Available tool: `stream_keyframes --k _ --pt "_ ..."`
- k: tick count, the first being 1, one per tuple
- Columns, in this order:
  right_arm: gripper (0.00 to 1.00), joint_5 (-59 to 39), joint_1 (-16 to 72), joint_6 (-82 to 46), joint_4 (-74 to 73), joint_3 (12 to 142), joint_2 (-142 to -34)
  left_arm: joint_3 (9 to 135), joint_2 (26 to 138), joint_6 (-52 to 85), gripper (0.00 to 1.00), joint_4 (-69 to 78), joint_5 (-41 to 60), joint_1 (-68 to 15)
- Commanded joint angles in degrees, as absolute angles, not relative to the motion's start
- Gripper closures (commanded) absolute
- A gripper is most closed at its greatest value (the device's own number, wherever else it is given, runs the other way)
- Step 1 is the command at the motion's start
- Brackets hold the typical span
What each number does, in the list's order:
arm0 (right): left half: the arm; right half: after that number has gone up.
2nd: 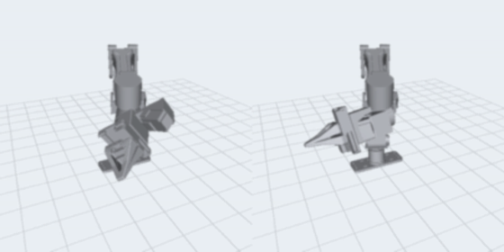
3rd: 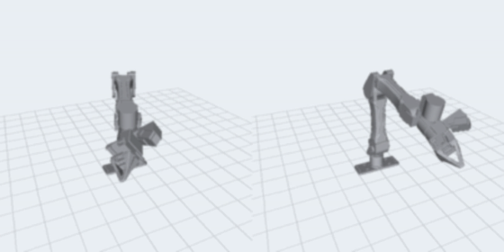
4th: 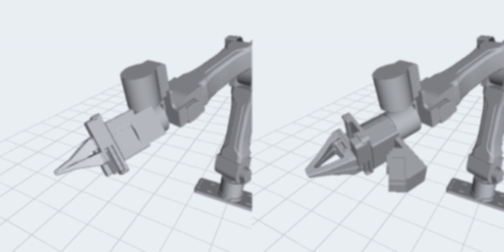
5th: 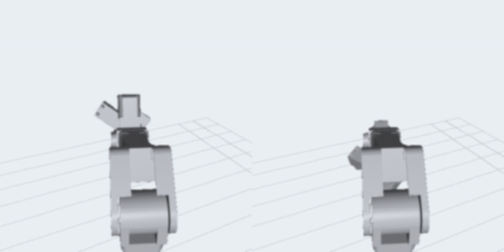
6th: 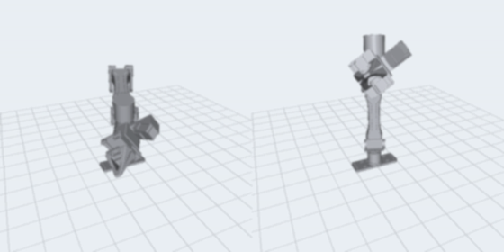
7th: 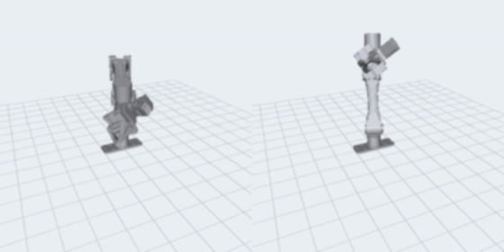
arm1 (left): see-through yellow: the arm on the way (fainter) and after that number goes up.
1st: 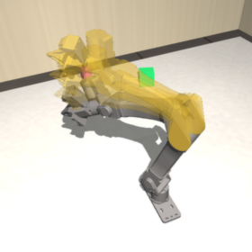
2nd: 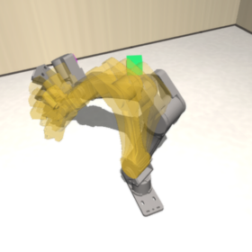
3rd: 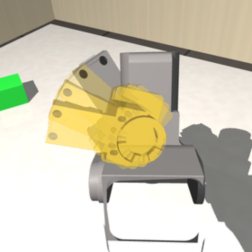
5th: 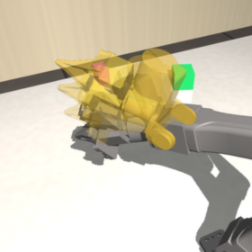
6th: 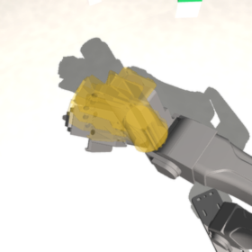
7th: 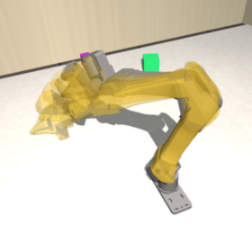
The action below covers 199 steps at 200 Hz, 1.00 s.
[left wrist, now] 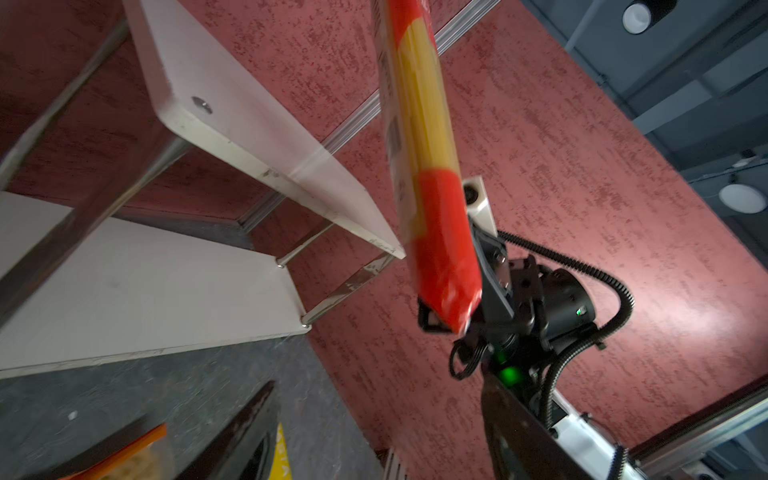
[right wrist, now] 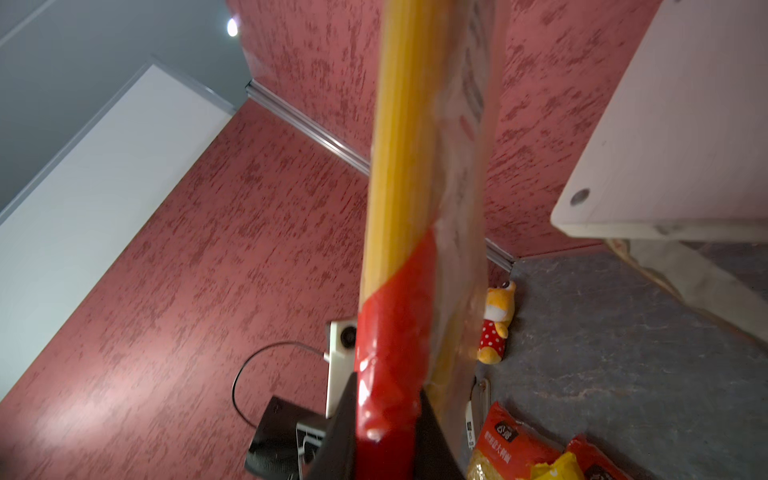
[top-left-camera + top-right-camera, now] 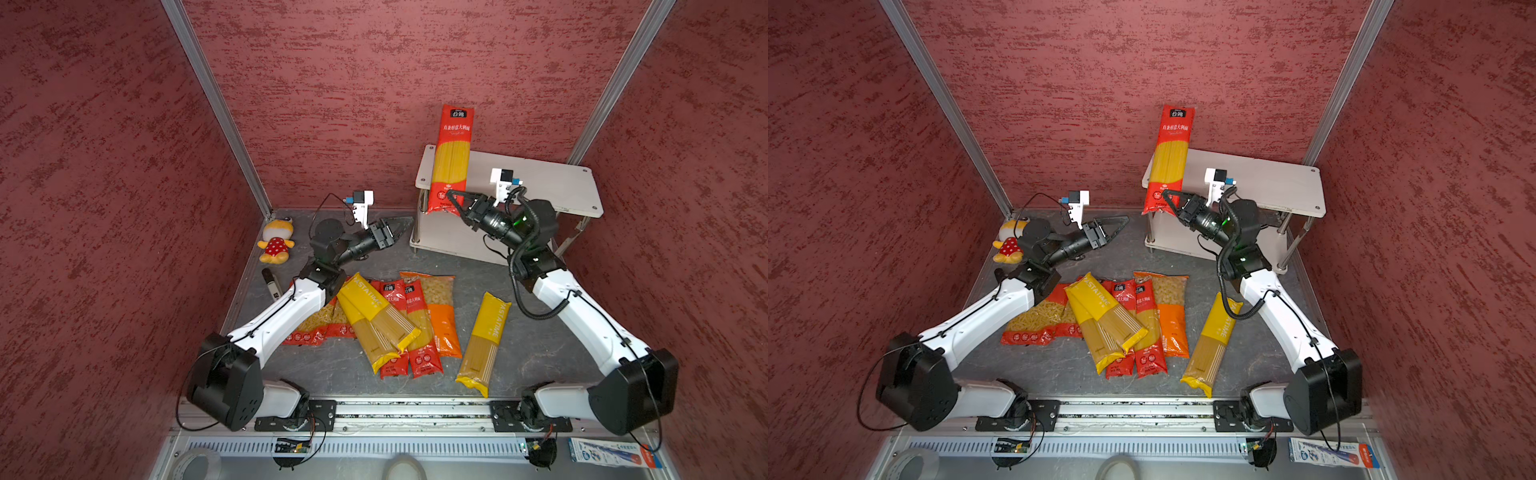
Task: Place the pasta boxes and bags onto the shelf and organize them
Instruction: 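Carry the upright red spaghetti bag with the right gripper to the top shelf, then stand the bag on the top shelf and open the right gripper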
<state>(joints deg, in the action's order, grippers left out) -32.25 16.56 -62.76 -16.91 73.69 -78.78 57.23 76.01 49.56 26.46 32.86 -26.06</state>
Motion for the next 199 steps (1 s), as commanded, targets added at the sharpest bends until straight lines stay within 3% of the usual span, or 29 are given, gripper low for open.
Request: stream_keyframes --k 1,72,95,110,138,199 --pt "1.0 -27.8 14.7 -61.6 -12.6 81.6 -80.1 54.4 70.3 39.4 0.24 16.4 24.1 -27.4" --pt "0.99 -29.7 14.2 -68.2 -11.7 87.6 -90.0 51.8 68.3 37.4 0.23 14.3 21.1 -30.3" --pt "0.9 -29.6 14.2 -68.9 -10.1 87.6 -91.0 51.9 69.5 37.3 0.23 14.9 20.7 -31.8" --pt "0.76 -29.0 14.2 -68.5 -8.4 87.6 -90.9 51.9 70.2 37.3 0.23 15.4 20.4 -32.5" --pt "0.59 -28.8 14.1 -67.3 -6.2 86.4 -89.7 52.1 70.9 37.0 0.23 15.7 20.3 -33.5" --pt "0.47 -28.2 13.5 -67.7 -6.3 77.5 -84.9 51.8 71.4 36.4 0.23 15.9 19.8 -33.9"
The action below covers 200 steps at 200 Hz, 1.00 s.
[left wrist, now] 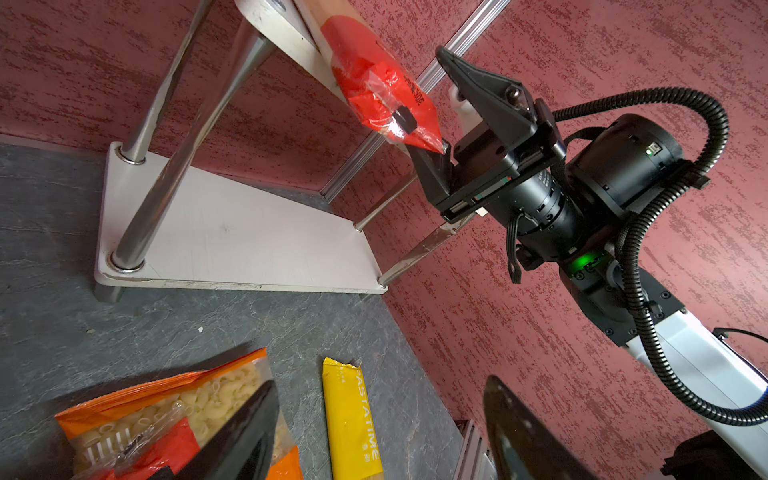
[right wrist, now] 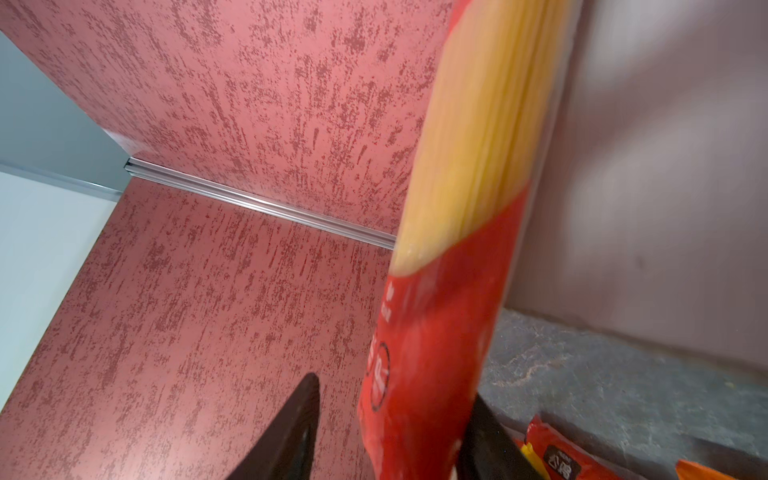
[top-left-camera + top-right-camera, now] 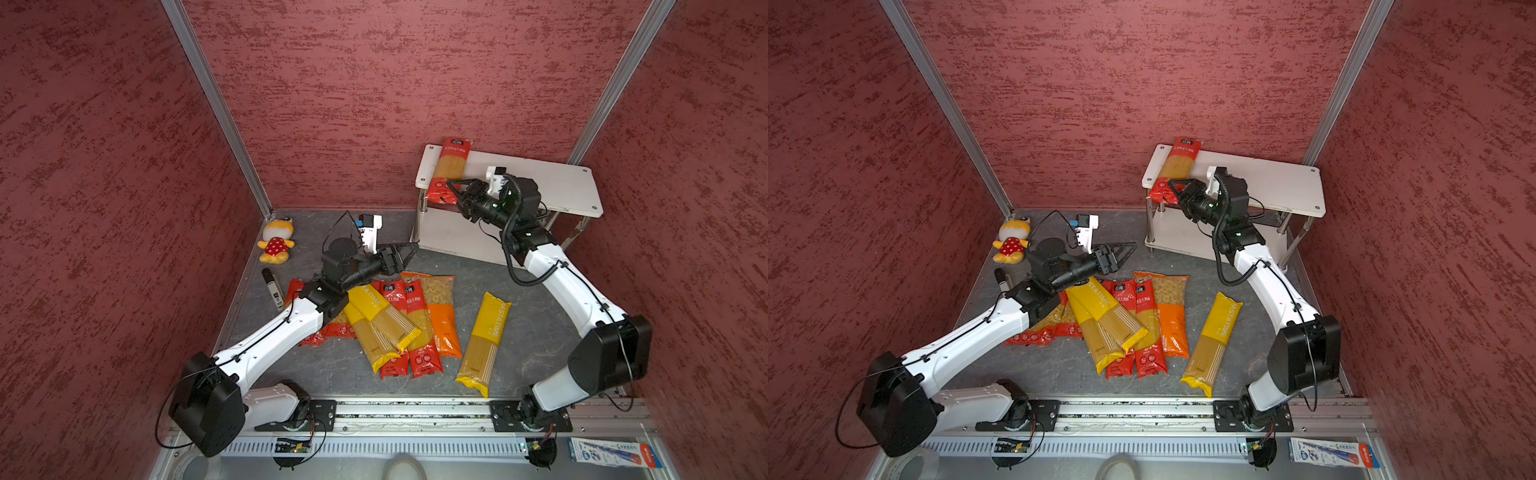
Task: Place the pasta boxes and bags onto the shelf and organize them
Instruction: 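Stand the bag on the top shelf and open the right gripper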
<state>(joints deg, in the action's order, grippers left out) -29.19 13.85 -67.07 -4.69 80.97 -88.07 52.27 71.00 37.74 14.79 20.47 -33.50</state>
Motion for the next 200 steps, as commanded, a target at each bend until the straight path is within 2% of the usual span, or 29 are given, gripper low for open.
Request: stream_keyframes --k 1,51,120,134,174,200 --pt "0.47 -28.3 13.5 -67.7 -6.4 77.3 -84.8 51.7 71.4 36.4 0.23 15.9 19.8 -33.9" --pt "0.49 -28.6 13.3 -67.9 -7.1 75.7 -84.5 51.8 72.5 36.5 0.23 16.7 19.9 -34.5" --pt "0.49 -29.2 13.4 -69.7 -8.4 80.4 -89.5 51.4 72.4 36.5 0.23 16.8 19.5 -34.7" --pt "0.54 -30.0 13.5 -69.9 -8.9 81.9 -90.9 51.4 72.3 36.5 0.23 16.8 19.5 -34.7" --pt "0.77 -32.0 13.5 -65.9 -5.4 85.3 -92.3 51.5 71.7 35.7 0.23 15.6 19.2 -34.8" --pt "0.86 -35.2 13.4 -62.2 -1.8 88.2 -93.3 51.6 71.5 35.2 0.23 15.1 18.8 -34.7"
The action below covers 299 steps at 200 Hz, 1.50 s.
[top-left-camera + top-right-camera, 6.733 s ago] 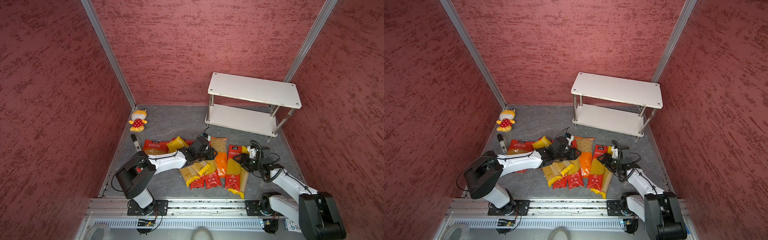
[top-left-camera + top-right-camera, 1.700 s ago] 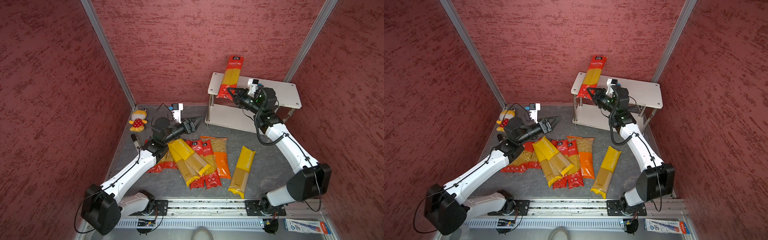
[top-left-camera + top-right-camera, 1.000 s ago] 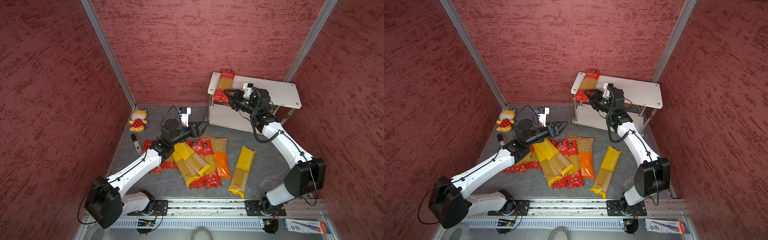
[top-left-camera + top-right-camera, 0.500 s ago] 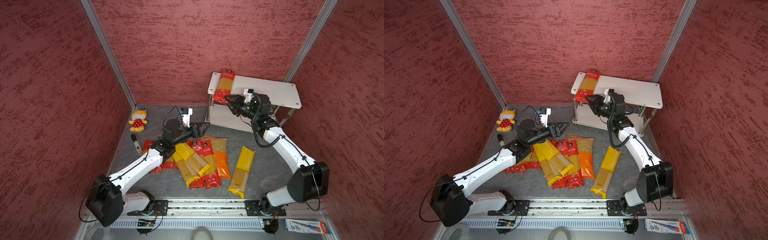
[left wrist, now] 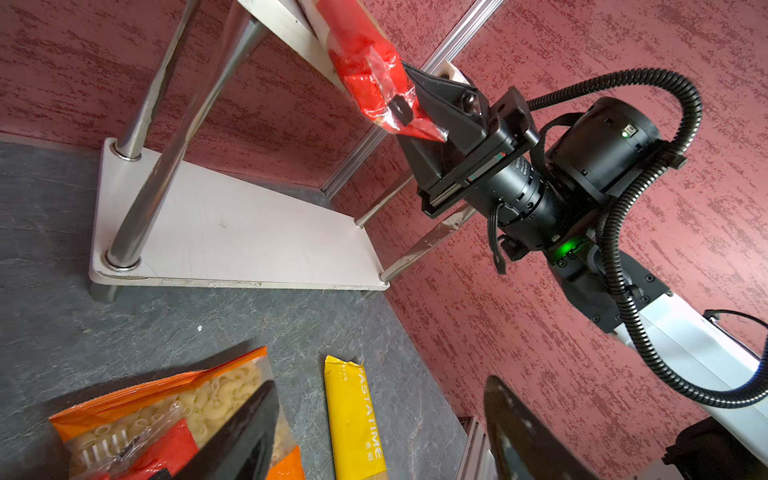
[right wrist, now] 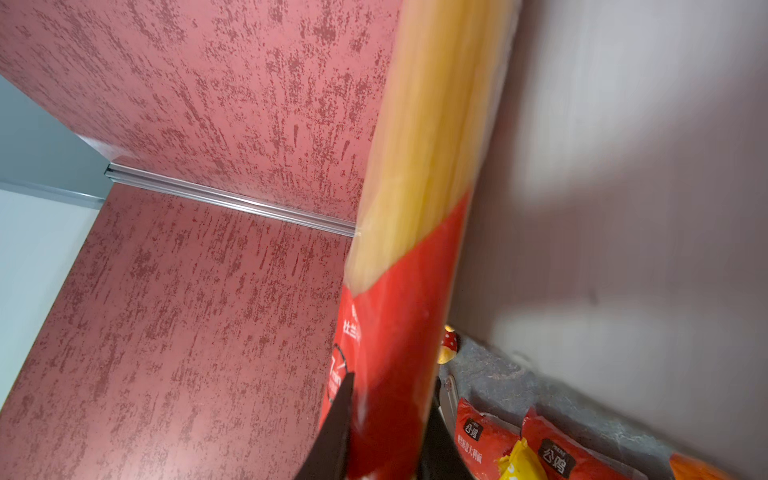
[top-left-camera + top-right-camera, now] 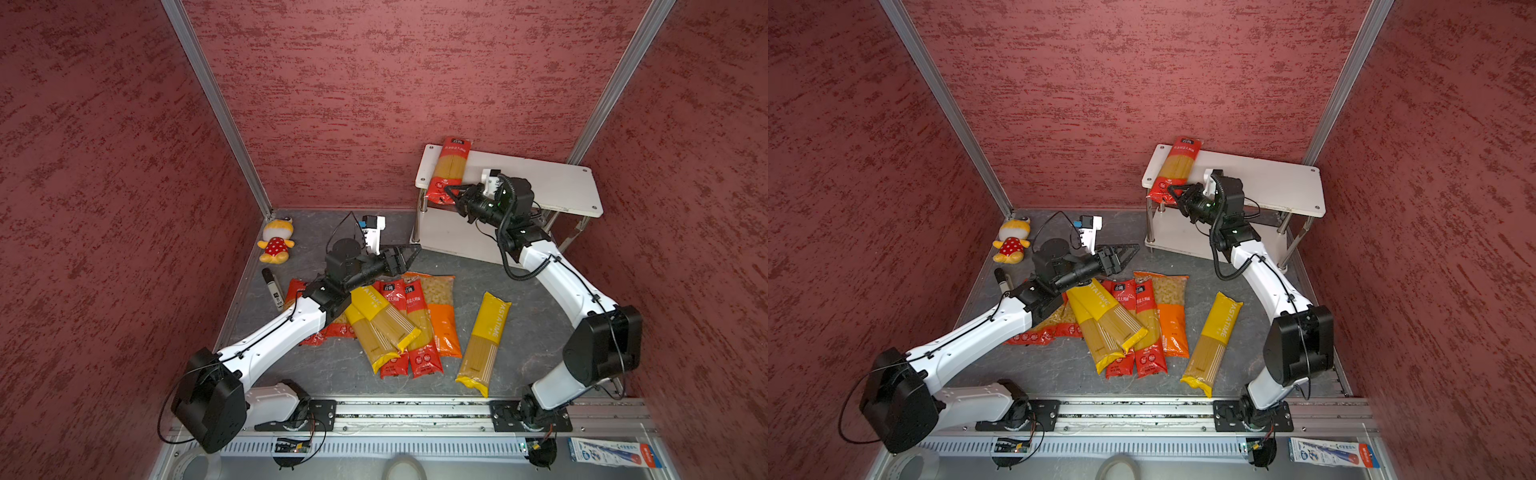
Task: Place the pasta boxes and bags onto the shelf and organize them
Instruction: 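Stand the bag on the top shelf and open the right gripper, then withdraw the right gripper and lower both grippers toward another red spaghetti bag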
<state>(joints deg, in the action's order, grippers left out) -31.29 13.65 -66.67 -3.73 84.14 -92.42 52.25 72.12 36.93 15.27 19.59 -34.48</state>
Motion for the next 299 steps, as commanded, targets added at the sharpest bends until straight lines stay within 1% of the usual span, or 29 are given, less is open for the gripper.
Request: stream_keyframes --k 1,34,58,80,105,137,154,179,206,223,245,261,279,299 --pt "0.87 -35.4 13.4 -62.1 -1.7 88.5 -93.4 51.6 71.5 35.2 0.23 15.1 18.8 -34.7" --pt "0.91 -39.2 13.4 -60.8 0.3 91.8 -95.9 51.9 71.9 35.4 0.23 15.4 19.1 -34.8" --pt "0.92 -36.9 13.4 -60.7 0.8 91.0 -95.6 51.8 71.8 35.4 0.23 15.4 19.0 -34.9" --pt "0.92 -38.0 13.4 -61.4 0.4 91.8 -96.7 51.8 71.5 35.5 0.23 15.1 18.9 -35.1" --pt "0.91 -36.9 13.3 -61.7 0.4 91.8 -96.8 51.7 70.9 35.2 0.23 14.5 18.7 -35.0" --pt "0.82 -36.9 13.3 -62.3 0.0 91.5 -97.4 51.6 70.6 34.8 0.23 14.0 18.5 -35.0" --pt "0.69 -36.9 13.2 -62.4 -0.8 90.3 -96.8 51.5 70.4 34.7 0.23 13.7 18.5 -35.0" --pt "0.53 -37.6 13.2 -62.2 -2.5 87.0 -94.5 51.3 69.8 34.2 0.23 13.3 18.1 -35.1" --pt "0.4 -38.4 13.2 -60.9 -3.6 82.2 -90.5 50.1 68.5 33.3 0.23 12.3 17.3 -34.8" --pt "0.34 -39.0 13.2 -59.1 -3.1 77.8 -86.8 48.7 67.2 33.2 0.23 12.1 16.6 -34.2" --pt "0.31 -39.1 13.2 -58.1 -4.4 69.0 -78.9 46.8 65.4 32.6 0.23 10.5 16.0 -33.8" --pt "0.31 -38.9 13.8 -57.4 -4.2 63.5 -74.0 45.6 64.4 31.6 0.23 8.9 14.5 -33.6" --pt "0.34 -36.6 16.1 -53.8 1.3 58.4 -69.4 44.7 64.5 31.0 0.23 8.0 13.6 -34.3" --pt "0.39 -30.3 19.9 -48.9 7.4 50.9 -66.0 43.8 66.2 30.0 0.23 6.7 11.1 -37.4"
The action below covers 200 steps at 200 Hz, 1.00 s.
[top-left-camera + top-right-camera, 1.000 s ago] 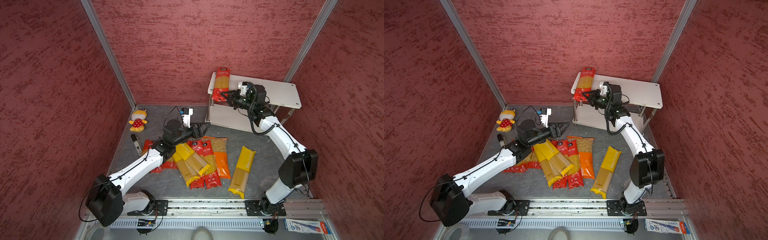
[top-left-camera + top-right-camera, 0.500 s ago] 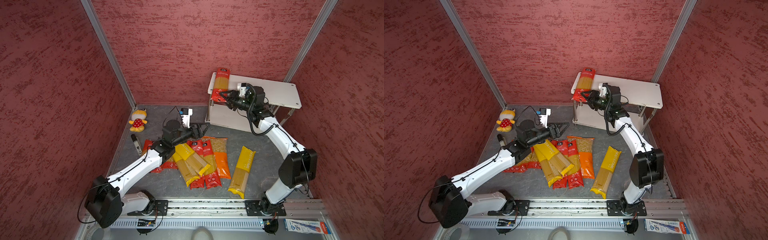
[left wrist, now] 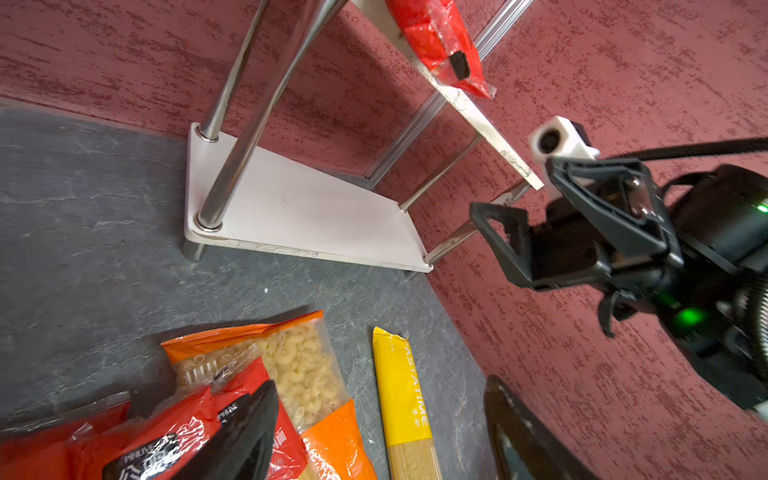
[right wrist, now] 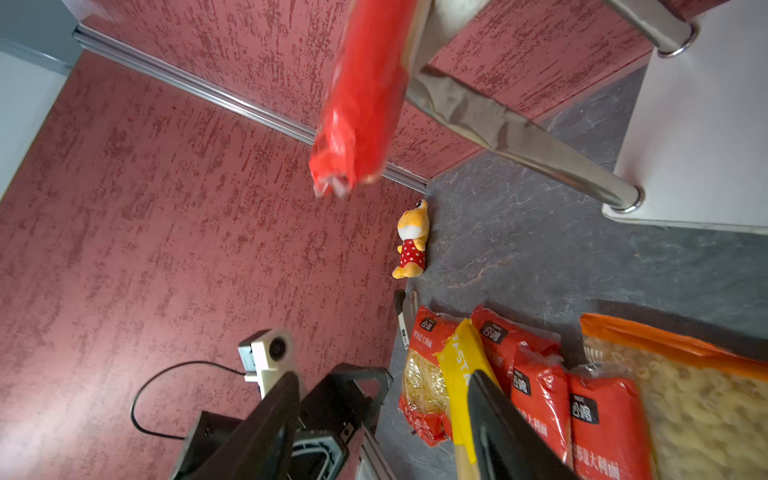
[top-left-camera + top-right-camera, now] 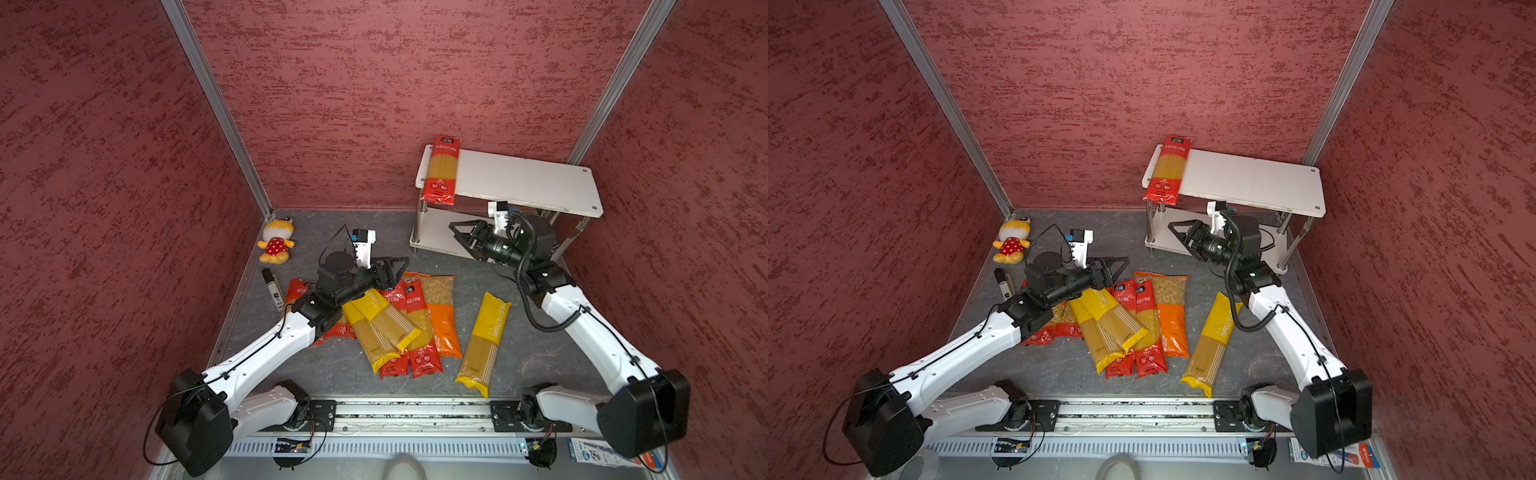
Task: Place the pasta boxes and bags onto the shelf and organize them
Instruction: 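Withdraw the right gripper and lower both grippers toward another red spaghetti bag, then grasp the second red spaghetti bag with both grippers and lift it upright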
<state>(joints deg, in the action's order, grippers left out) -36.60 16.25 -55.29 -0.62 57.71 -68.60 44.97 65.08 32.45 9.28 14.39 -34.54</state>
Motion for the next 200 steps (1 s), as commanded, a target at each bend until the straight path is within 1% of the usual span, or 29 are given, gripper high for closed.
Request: stream_keyframes --k 1,29,58,100,147,178,200 --pt "0.4 -29.8 20.3 -48.8 7.7 50.0 -65.7 43.7 66.4 30.0 0.23 6.7 10.9 -37.6" --pt "0.46 -25.1 25.8 -47.4 8.3 41.0 -64.7 42.0 70.2 32.4 0.24 6.7 7.1 -42.6" --pt "0.46 -23.2 30.8 -45.6 7.7 38.3 -69.1 40.3 74.1 36.6 0.26 7.7 5.5 -45.6" --pt "0.44 -23.7 32.6 -44.7 2.8 38.2 -77.0 40.8 74.2 37.4 0.26 1.1 0.4 -45.3" --pt "0.44 -23.3 32.7 -41.5 3.4 40.9 -84.1 38.5 71.6 39.4 0.26 1.4 1.2 -42.9" --pt "0.43 -27.8 34.1 -41.0 0.5 42.6 -88.8 37.7 71.9 40.4 0.26 2.7 1.8 -42.5" --pt "0.47 -32.7 34.4 -42.7 -4.4 41.6 -89.0 37.9 71.8 40.4 0.26 2.7 1.9 -42.5"
